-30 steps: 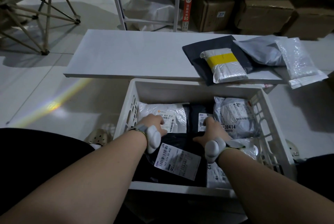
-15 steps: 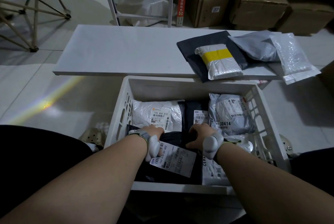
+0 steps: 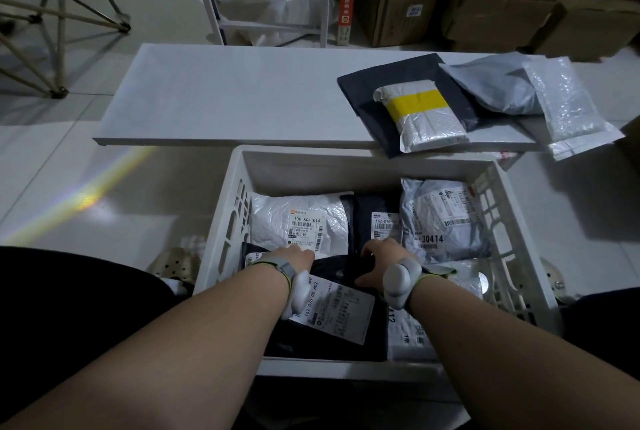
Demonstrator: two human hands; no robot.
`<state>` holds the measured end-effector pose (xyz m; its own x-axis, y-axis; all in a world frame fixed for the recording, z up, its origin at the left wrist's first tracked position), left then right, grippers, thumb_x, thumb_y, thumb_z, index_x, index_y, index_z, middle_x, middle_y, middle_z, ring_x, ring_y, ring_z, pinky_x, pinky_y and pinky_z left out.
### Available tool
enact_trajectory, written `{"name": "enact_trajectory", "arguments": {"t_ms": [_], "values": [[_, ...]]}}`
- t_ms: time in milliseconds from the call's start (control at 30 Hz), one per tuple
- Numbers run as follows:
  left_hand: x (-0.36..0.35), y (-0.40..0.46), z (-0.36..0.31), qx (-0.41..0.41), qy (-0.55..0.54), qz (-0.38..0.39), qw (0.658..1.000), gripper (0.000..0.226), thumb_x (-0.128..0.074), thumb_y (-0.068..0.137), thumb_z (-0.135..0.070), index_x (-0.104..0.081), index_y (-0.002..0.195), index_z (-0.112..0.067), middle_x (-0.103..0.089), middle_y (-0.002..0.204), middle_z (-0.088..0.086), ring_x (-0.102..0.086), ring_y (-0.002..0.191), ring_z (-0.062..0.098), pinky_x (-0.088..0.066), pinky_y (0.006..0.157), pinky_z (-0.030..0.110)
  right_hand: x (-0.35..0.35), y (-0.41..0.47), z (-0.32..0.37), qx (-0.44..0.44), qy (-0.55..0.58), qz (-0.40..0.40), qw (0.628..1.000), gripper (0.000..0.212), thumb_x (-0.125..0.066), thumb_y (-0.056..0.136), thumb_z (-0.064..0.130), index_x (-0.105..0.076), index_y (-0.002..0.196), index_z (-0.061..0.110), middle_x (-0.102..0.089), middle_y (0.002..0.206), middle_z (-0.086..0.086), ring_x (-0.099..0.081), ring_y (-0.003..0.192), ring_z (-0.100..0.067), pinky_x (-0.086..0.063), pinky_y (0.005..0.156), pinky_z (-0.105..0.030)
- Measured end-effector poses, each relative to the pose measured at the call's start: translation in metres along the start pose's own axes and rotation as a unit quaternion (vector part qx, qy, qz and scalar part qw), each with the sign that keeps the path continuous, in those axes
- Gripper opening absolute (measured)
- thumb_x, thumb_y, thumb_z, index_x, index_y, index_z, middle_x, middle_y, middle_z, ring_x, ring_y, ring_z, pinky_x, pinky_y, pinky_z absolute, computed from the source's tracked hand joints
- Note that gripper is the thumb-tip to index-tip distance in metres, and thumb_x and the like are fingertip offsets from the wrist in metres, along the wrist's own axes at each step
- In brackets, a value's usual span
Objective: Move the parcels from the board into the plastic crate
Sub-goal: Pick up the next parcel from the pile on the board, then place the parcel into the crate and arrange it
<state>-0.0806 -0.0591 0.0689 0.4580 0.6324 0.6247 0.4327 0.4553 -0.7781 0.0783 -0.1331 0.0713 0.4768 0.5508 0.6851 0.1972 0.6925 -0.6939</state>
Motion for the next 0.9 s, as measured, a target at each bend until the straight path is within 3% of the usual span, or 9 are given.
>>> {"name": "enact_trajectory", "arguments": {"t_ms": [133,233,333,467,600,667,767,833,900], "values": [[0.002,-0.003,-0.004,0.014,-0.013,0.02,1.0,0.054,-0.065,0.08,-0.013,-0.042,0.128,-0.004,-0.051,0.124,0.012,-0.057,0.111,0.028,-0.048,0.091,0.034,0.0,0.001,-0.001,0.0,0.025,-0.005,1.0,0.052,-0.068,0.083,0.036,-0.051,0.129,0.018,-0.049,0.131,-0.008,-0.056,0.113,-0.028,-0.051,0.093,-0.037],[0.004,0.001,-0.004,0.035,-0.091,-0.004,0.995,0.039,-0.061,0.087,-0.035,-0.052,0.119,-0.014,-0.058,0.119,0.005,-0.059,0.105,0.019,-0.044,0.082,0.024,-0.001,0.001,-0.005,-0.009,0.09,-0.036,0.995,0.04,-0.063,0.088,0.035,-0.058,0.122,0.017,-0.061,0.124,-0.003,-0.058,0.112,-0.023,-0.048,0.091,-0.027],[0.02,0.001,-0.008,0.032,-0.201,-0.059,0.977,0.04,-0.05,0.093,-0.042,-0.057,0.118,-0.012,-0.058,0.128,0.006,-0.056,0.111,0.02,-0.04,0.088,0.023,0.002,0.002,-0.015,-0.027,0.2,-0.078,0.976,0.026,-0.063,0.088,0.038,-0.066,0.106,0.021,-0.067,0.104,-0.004,-0.064,0.101,-0.023,-0.051,0.09,-0.03],[0.04,0.001,-0.016,-0.003,-0.289,-0.155,0.945,0.024,-0.055,0.09,-0.037,-0.065,0.102,-0.019,-0.067,0.106,0.002,-0.057,0.089,0.016,-0.038,0.068,0.016,0.025,0.005,-0.027,-0.037,0.433,-0.118,0.893,0.013,-0.06,0.092,0.026,-0.061,0.08,0.02,-0.063,0.078,-0.005,-0.058,0.064,-0.022,-0.052,0.067,-0.034],[0.071,-0.005,-0.028,-0.055,-0.409,-0.206,0.887,0.028,-0.058,0.092,-0.025,-0.065,0.113,-0.008,-0.067,0.101,0.01,-0.062,0.093,0.023,-0.049,0.081,0.028,0.066,0.0,-0.037,-0.038,0.562,-0.188,0.804,0.009,-0.054,0.095,0.016,-0.058,0.09,0.009,-0.058,0.069,-0.007,-0.052,0.053,-0.02,-0.044,0.053,-0.027],[0.088,-0.007,-0.032,-0.074,-0.479,-0.215,0.848,0.022,-0.056,0.093,-0.019,-0.064,0.109,-0.006,-0.066,0.095,0.008,-0.062,0.086,0.021,-0.048,0.065,0.021,0.083,0.002,-0.043,-0.041,0.575,-0.215,0.788,0.008,-0.055,0.094,0.017,-0.057,0.092,0.009,-0.059,0.071,-0.008,-0.054,0.057,-0.023,-0.05,0.057,-0.033],[0.119,-0.01,-0.04,-0.084,-0.556,-0.224,0.796,0.016,-0.052,0.095,-0.014,-0.061,0.082,-0.015,-0.06,0.081,0.002,-0.054,0.067,0.011,-0.039,0.048,0.015,0.11,0.006,-0.059,-0.058,0.516,-0.287,0.805,0.016,-0.06,0.081,0.027,-0.062,0.096,0.021,-0.067,0.085,-0.008,-0.067,0.08,-0.032,-0.057,0.082,-0.047],[0.139,-0.007,-0.045,-0.087,-0.578,-0.229,0.779,0.025,-0.05,0.095,-0.015,-0.054,0.071,-0.02,-0.057,0.086,0.007,-0.049,0.065,0.011,-0.033,0.051,0.022,0.127,0.0,-0.065,-0.072,0.464,-0.324,0.821,0.027,-0.058,0.079,0.028,-0.064,0.105,0.022,-0.066,0.097,-0.005,-0.064,0.099,-0.032,-0.051,0.094,-0.042],[0.158,-0.004,-0.057,-0.088,-0.593,-0.227,0.768,0.017,-0.05,0.096,-0.016,-0.055,0.079,-0.017,-0.055,0.094,0.009,-0.048,0.065,0.012,-0.03,0.053,0.023,0.144,-0.006,-0.075,-0.103,0.418,-0.355,0.83,0.034,-0.055,0.086,0.023,-0.06,0.119,0.02,-0.063,0.114,-0.006,-0.059,0.111,-0.028,-0.043,0.095,-0.03]]}}
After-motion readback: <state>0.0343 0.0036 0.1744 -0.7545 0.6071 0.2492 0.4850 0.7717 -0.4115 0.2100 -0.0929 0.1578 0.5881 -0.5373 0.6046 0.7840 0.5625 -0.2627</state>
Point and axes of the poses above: each hand's wrist, its own y-axis towards the middle knuckle, its own x-axis out of the back of the hand, z = x × y, the point moved 1 cm from there along y, towards the middle knuckle
